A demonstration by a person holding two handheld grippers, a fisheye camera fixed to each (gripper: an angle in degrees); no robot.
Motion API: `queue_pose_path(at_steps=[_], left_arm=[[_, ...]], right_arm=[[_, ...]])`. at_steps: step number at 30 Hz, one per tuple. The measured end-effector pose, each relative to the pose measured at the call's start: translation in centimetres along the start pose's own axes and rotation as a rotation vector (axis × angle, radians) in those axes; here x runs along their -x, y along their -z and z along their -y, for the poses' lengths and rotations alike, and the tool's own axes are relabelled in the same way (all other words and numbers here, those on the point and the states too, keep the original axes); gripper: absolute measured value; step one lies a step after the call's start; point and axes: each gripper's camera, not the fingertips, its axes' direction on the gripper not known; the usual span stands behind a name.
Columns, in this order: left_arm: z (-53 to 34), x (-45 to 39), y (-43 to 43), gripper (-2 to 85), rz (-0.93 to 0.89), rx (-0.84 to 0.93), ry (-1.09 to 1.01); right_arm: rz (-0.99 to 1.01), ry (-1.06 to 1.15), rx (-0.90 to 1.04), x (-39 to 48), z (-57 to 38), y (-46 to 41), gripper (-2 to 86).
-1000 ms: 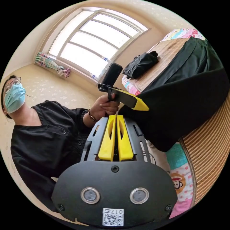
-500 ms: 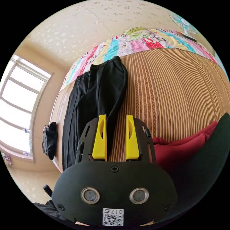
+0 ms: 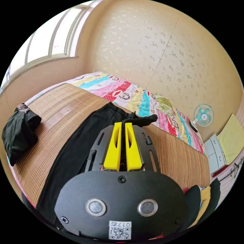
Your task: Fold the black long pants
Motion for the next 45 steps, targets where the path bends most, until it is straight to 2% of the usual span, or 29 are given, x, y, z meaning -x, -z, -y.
queue_pose_path(at_steps=[3, 5, 8, 11, 13, 16, 21, 26, 29, 38, 40, 45], left_arm=[[-2.7, 0.4, 3.4, -0.1, 0.107, -0.057, 0.047], [-3.9, 1.4, 4.8, 0.3, 0.173, -0.069, 0.101], [-5.2, 4.0, 5.9, 1.8, 0.253, -0.059, 0.176], [-5.8, 6.8, 6.3, 4.7, 0.268, -0.029, 0.246], [-5.9, 7.9, 6.4, 6.6, 0.250, -0.021, 0.254], [-5.1, 7.4, 6.8, 7.8, 0.282, -0.060, 0.195], [-1.4, 5.4, 6.0, 9.0, 0.311, -0.159, 0.055], [1.8, 4.3, 1.5, 6.9, 0.422, -0.080, 0.009], [1.5, 3.9, -0.7, 4.6, 0.511, -0.079, -0.007], [-1.0, 1.6, -2.1, 8.4, 0.548, -0.183, -0.008], [-1.1, 2.6, -4.8, 7.6, 0.575, -0.115, 0.024], [-2.4, 2.1, -5.6, 2.7, 0.588, -0.170, 0.035]], right_arm=[[0.294, -0.083, 0.046, 3.3, 2.5, -0.8, 2.6], [0.583, -0.140, 0.145, 4.5, 2.6, -4.4, 2.6], [0.840, -0.195, 0.234, 4.7, 0.2, -7.5, 2.2], [0.967, -0.205, 0.181, 3.5, -3.9, -5.7, 2.2], [0.960, -0.119, 0.181, 3.1, -6.9, -3.0, 2.7], [0.836, -0.014, 0.206, 1.9, -14.2, 2.3, 4.2], [0.813, -0.158, 0.242, -1.3, -27.6, 8.2, 6.3], [0.840, -0.269, 0.258, -0.8, -36.9, 12.0, 7.1], [0.881, -0.292, 0.272, 1.6, -39.5, 12.3, 7.2], [0.677, -0.347, 0.235, 2.1, -40.1, 13.5, 7.7], [0.678, -0.346, 0.245, 2.0, -40.4, 12.8, 7.5], [0.708, -0.286, 0.297, 2.7, -40.1, 11.5, 2.8]])
